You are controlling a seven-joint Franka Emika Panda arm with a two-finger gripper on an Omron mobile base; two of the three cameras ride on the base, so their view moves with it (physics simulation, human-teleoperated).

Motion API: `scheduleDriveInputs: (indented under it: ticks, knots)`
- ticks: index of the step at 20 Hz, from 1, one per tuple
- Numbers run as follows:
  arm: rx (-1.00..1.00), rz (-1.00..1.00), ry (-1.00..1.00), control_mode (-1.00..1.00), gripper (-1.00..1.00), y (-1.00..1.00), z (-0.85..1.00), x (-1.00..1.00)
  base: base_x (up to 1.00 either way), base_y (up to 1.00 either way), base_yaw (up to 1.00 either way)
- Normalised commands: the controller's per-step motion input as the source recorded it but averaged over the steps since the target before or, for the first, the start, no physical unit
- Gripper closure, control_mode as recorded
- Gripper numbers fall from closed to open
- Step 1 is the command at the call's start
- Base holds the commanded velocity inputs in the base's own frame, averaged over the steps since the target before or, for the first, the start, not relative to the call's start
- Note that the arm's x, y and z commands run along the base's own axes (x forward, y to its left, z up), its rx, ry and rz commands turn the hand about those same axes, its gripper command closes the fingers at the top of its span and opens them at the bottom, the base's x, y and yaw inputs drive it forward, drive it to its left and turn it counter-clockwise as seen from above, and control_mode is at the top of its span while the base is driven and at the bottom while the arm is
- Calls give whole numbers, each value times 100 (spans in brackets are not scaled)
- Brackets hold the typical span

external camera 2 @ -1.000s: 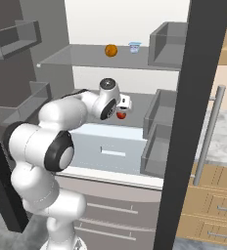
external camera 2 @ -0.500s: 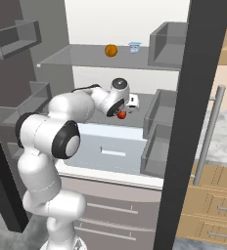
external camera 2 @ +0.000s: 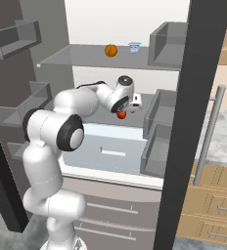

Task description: Pick up the apple and orange from the fridge and place one fruit on each plate on the dining counter.

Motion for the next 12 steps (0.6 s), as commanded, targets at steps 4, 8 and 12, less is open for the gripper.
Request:
scheduleDriveInputs:
  ticks: [4, 8, 12]
  knots:
    - [0, 0, 5, -100, -100, 4, -2, 2, 0, 0, 0]
    - [0, 0, -5, -100, -100, 9, -22, 0, 0, 0, 0]
    - [0, 0, -12, -100, -100, 17, -15, 0, 0, 0, 0]
